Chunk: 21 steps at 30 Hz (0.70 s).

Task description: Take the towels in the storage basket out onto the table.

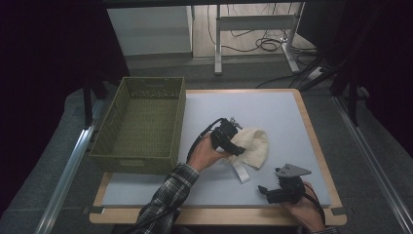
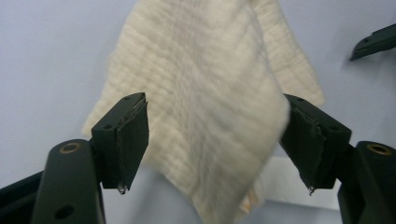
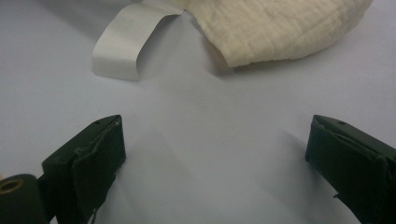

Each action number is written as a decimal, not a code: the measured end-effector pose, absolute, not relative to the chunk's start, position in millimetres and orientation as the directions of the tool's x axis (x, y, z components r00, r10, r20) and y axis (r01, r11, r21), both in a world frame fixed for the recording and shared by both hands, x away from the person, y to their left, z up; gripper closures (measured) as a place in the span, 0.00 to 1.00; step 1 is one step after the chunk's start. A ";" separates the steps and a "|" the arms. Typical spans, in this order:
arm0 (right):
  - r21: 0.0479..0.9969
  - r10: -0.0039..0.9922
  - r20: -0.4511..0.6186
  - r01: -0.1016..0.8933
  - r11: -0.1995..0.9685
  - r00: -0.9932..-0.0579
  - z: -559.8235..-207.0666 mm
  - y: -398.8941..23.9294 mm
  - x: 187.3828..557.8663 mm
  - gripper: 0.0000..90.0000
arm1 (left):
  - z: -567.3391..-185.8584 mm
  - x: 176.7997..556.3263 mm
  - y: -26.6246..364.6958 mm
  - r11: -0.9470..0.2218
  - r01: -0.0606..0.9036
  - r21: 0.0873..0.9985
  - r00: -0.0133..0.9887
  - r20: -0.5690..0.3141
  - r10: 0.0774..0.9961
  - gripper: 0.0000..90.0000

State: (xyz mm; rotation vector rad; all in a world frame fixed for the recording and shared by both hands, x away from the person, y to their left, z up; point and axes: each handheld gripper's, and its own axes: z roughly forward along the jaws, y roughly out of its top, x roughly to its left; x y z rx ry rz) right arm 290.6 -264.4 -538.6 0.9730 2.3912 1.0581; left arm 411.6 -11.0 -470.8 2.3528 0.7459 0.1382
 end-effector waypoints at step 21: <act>0.778 0.688 0.064 0.468 0.419 -0.723 -512.6 -250.6 315.7 0.50 | -504.0 389.4 23.5 -0.589 0.489 0.643 0.808 -0.079 0.584 0.74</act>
